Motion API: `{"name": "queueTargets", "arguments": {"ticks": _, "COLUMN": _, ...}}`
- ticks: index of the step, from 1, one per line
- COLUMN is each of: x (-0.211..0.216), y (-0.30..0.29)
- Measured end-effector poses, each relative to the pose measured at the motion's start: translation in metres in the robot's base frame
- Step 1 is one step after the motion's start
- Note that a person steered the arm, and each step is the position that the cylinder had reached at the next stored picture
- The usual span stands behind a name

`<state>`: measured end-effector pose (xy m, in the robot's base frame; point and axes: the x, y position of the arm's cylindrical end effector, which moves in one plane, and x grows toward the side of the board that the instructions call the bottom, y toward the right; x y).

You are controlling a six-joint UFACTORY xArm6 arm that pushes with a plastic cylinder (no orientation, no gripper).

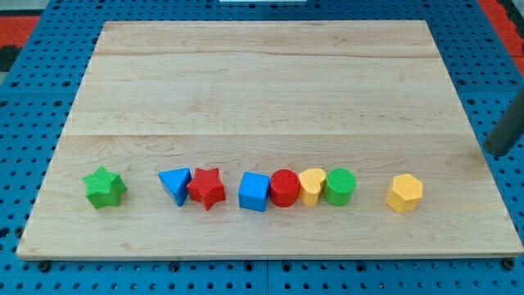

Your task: Slide the red star up a bit along with blue triangle

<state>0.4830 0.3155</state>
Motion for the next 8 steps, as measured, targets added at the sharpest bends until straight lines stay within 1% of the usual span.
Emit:
{"name": "queueTargets", "arguments": {"ticks": 1, "x": 0.054, "y": -0.015}}
{"name": "queueTargets", "arguments": {"ticks": 2, "x": 0.099, "y": -0.065}}
{"name": "queueTargets", "arguments": {"ticks": 3, "x": 0.107, "y": -0.128}}
{"name": "queueTargets", "arguments": {"ticks": 4, "x": 0.136, "y": -0.165}}
{"name": "queueTargets", "arguments": {"ticks": 5, "x": 0.135, "y": -0.25}}
{"name": "queueTargets", "arguments": {"ticks": 6, "x": 0.135, "y": -0.322}}
{"name": "queueTargets", "arguments": {"ticks": 7, "x": 0.121, "y": -0.361}}
{"name": "queueTargets", "arguments": {"ticks": 8, "x": 0.106, "y": -0.371}}
